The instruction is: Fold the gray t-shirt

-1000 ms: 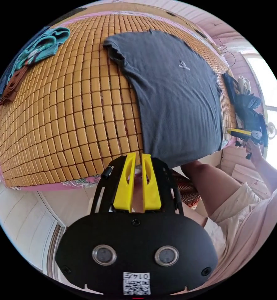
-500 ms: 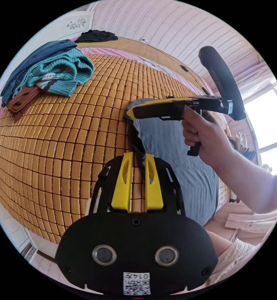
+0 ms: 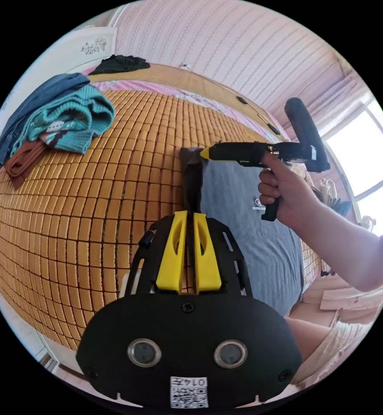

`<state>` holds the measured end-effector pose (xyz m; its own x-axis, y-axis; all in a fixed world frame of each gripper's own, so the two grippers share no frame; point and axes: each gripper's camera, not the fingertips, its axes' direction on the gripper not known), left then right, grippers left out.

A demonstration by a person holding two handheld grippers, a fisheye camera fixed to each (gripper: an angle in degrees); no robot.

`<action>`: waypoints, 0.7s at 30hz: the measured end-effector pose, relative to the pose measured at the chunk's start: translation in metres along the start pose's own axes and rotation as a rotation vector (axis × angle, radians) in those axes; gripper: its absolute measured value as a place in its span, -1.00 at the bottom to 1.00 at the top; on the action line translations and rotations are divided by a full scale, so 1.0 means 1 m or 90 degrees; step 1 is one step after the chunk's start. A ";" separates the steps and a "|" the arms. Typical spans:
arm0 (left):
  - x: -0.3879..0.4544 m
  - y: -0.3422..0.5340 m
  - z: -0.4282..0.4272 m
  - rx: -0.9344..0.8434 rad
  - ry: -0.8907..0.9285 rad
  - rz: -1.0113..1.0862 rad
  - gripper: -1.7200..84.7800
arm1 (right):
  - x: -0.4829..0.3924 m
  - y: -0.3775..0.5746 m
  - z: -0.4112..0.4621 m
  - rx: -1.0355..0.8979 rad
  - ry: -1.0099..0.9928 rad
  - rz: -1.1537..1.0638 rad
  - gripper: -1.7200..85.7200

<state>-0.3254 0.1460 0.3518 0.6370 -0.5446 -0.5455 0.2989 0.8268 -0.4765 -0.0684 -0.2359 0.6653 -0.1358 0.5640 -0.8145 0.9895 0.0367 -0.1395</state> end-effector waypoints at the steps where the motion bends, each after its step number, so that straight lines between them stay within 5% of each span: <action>1: 0.008 0.001 0.002 -0.006 0.015 0.027 -0.86 | 0.013 0.004 -0.002 -0.010 0.010 0.021 -0.91; 15: 0.039 -0.004 0.066 -0.119 -0.003 0.080 -0.81 | 0.029 -0.054 0.032 -0.113 0.051 0.005 -0.79; 21: 0.040 -0.006 0.074 -0.088 -0.056 0.039 -0.94 | 0.011 -0.108 0.037 -0.077 -0.066 -0.039 -0.90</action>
<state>-0.2493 0.1295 0.3842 0.7121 -0.4748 -0.5172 0.1614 0.8277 -0.5375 -0.1785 -0.2638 0.6508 -0.1935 0.4704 -0.8610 0.9772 0.1709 -0.1263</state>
